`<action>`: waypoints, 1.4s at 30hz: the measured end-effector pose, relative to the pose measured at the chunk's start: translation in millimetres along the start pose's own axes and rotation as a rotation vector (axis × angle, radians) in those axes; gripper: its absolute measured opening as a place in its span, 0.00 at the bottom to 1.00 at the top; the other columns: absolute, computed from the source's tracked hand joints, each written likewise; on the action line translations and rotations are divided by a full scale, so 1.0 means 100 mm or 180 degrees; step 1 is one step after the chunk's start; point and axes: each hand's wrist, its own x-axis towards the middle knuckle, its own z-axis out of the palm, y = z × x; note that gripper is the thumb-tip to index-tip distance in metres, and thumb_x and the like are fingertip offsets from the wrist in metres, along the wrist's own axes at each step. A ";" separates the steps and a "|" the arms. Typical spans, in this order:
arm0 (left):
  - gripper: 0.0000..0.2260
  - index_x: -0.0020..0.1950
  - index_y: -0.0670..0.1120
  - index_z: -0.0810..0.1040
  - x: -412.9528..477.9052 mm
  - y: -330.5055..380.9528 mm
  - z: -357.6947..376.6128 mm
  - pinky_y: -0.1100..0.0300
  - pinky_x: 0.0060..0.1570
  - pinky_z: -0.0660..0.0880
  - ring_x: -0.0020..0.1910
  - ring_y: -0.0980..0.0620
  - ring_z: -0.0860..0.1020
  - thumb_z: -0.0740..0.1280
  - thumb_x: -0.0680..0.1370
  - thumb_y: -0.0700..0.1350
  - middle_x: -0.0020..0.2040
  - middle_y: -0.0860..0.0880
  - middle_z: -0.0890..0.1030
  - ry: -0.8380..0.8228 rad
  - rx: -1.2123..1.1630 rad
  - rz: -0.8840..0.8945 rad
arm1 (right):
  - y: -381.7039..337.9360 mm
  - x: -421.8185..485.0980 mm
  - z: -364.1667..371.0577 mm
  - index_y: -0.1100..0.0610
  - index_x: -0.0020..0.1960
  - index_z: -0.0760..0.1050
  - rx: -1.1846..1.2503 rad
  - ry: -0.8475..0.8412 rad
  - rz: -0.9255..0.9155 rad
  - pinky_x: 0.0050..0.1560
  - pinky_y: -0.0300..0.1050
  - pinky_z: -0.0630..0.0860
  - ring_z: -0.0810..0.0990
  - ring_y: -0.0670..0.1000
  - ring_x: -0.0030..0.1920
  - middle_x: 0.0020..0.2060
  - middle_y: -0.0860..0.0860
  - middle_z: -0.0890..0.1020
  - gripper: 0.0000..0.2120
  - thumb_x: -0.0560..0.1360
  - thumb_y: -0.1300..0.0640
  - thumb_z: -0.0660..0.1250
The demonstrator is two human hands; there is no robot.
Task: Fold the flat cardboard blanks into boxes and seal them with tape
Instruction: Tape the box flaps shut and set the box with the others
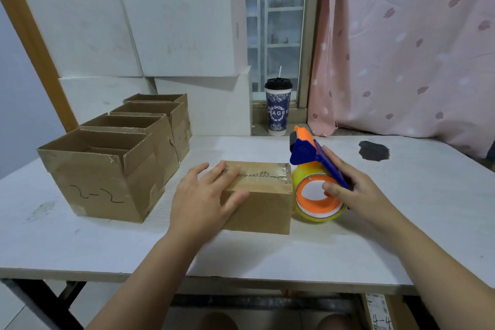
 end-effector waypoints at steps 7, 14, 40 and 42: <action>0.39 0.73 0.53 0.63 0.17 0.54 -0.10 0.53 0.69 0.56 0.72 0.50 0.60 0.39 0.71 0.73 0.75 0.50 0.62 -0.0304 0.0380 0.0535 | -0.07 0.12 0.14 0.28 0.66 0.64 -0.0308 -0.0123 -0.0040 0.56 0.34 0.73 0.75 0.41 0.60 0.63 0.39 0.76 0.30 0.67 0.43 0.69; 0.29 0.76 0.56 0.57 0.24 0.48 0.07 0.58 0.67 0.62 0.73 0.55 0.61 0.48 0.78 0.66 0.75 0.56 0.61 -0.0104 0.0383 0.0524 | -0.09 0.15 0.16 0.19 0.61 0.61 -0.0293 -0.0163 -0.0112 0.51 0.27 0.72 0.73 0.33 0.60 0.59 0.24 0.72 0.29 0.67 0.42 0.69; 0.24 0.72 0.60 0.66 0.25 0.35 0.18 0.59 0.62 0.66 0.68 0.56 0.69 0.52 0.76 0.60 0.71 0.60 0.67 0.0109 0.0251 0.0351 | -0.24 -0.07 -0.07 0.24 0.62 0.67 -0.0316 -0.0232 0.0047 0.47 0.28 0.72 0.78 0.37 0.50 0.54 0.31 0.79 0.31 0.67 0.46 0.76; 0.23 0.71 0.59 0.67 0.27 0.33 0.18 0.58 0.62 0.66 0.68 0.55 0.69 0.54 0.76 0.59 0.71 0.60 0.67 0.0093 0.0204 0.0315 | -0.23 -0.09 -0.09 0.28 0.63 0.70 -0.0299 -0.0215 0.0077 0.45 0.30 0.72 0.79 0.39 0.46 0.52 0.34 0.81 0.30 0.67 0.48 0.76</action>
